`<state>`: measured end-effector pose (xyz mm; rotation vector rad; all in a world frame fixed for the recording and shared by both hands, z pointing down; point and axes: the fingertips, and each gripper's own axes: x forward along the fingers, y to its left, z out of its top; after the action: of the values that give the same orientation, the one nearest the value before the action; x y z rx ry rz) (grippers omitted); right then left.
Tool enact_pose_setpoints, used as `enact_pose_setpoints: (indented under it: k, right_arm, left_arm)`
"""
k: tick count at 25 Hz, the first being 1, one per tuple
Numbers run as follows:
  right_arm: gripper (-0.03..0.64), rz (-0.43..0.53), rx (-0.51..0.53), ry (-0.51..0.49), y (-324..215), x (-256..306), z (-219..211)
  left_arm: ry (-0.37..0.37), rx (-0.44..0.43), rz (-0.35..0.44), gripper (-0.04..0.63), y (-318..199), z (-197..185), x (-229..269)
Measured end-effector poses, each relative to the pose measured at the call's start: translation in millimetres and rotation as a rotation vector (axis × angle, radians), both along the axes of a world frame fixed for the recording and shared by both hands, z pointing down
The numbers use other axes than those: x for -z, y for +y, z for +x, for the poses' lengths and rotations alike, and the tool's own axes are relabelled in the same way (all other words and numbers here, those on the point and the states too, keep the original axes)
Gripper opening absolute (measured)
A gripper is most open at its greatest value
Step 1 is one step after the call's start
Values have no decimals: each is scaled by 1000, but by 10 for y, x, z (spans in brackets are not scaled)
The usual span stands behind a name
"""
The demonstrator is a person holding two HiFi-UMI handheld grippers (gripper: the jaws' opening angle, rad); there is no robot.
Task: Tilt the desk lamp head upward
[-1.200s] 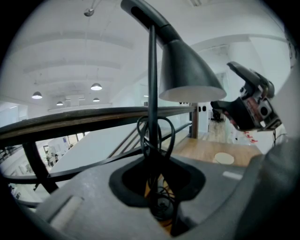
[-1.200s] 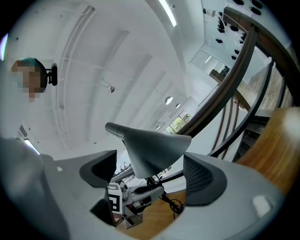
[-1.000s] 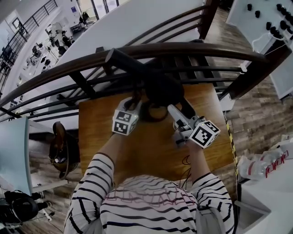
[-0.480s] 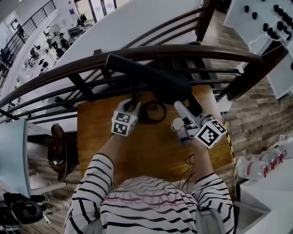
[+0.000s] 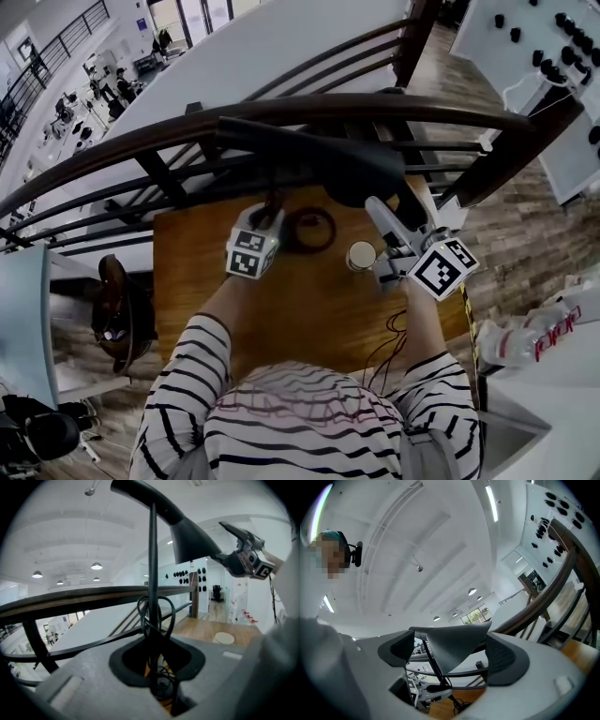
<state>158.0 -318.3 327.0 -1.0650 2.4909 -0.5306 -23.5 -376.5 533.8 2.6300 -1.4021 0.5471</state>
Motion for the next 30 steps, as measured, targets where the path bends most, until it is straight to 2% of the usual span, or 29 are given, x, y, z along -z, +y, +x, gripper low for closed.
enact_pose_setpoints:
  k: [13, 30]
  right_arm:
    - [471, 61, -43, 117, 40, 388, 9]
    - [480, 162, -83, 159, 43, 1014, -107]
  left_arm:
    - [-1, 6, -12, 71, 18, -45, -57]
    - [9, -1, -11, 71, -1, -59, -10]
